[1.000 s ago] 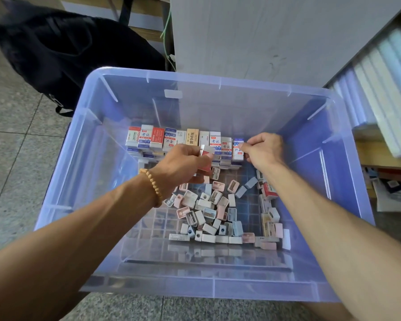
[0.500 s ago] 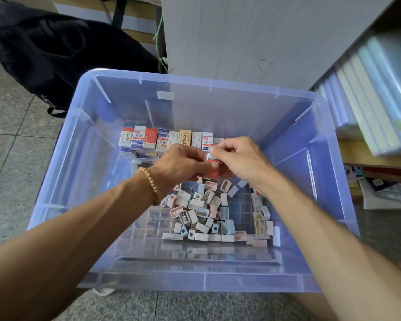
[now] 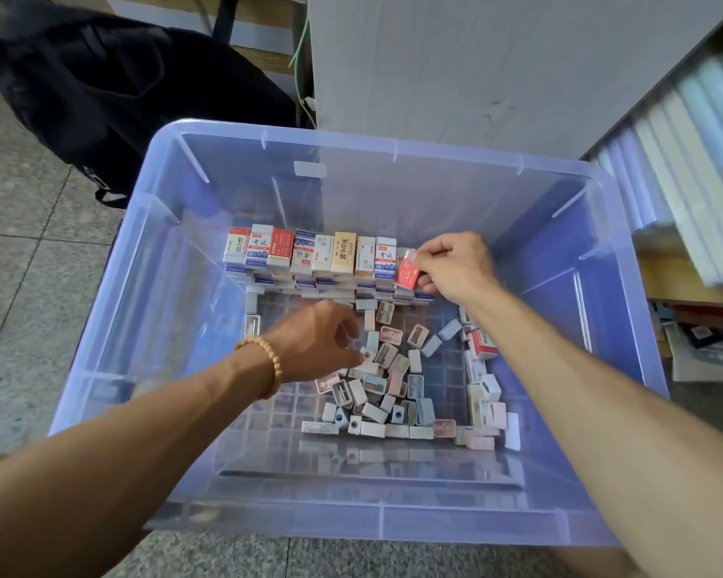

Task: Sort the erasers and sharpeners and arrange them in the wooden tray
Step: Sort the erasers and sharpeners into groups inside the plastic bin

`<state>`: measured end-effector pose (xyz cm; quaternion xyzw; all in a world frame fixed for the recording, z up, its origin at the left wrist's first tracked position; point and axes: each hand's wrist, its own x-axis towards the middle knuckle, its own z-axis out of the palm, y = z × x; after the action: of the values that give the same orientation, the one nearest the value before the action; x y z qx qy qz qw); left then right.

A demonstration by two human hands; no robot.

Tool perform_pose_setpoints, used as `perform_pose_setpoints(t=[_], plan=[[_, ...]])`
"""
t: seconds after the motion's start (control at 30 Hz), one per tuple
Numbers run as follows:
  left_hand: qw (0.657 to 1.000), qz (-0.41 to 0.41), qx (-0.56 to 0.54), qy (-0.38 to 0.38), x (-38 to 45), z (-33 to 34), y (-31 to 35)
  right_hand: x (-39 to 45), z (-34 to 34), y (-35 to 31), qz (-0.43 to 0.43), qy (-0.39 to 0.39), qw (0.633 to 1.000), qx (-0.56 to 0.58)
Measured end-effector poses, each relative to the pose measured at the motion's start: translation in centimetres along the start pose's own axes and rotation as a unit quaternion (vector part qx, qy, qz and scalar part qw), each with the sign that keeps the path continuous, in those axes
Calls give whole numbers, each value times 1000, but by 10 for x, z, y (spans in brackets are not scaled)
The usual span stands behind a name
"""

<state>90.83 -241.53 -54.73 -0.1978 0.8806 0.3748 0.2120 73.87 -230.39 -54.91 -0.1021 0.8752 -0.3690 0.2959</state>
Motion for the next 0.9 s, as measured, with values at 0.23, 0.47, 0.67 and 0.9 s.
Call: perform_pose_setpoints(t=[0.23, 0.47, 0.67, 0.9], plan=[[984, -6, 180, 8, 1, 11, -35, -1, 5, 6, 0, 37, 999, -29], [986, -11, 159, -40, 4, 18, -44, 8, 6, 9, -21, 19, 998, -62], [980, 22, 190, -50, -6, 18, -36, -16, 2, 5, -93, 62, 976, -185], [968, -1, 166, -188, -12, 24, -31, -46, -13, 30, -25, -197, 896, -396]])
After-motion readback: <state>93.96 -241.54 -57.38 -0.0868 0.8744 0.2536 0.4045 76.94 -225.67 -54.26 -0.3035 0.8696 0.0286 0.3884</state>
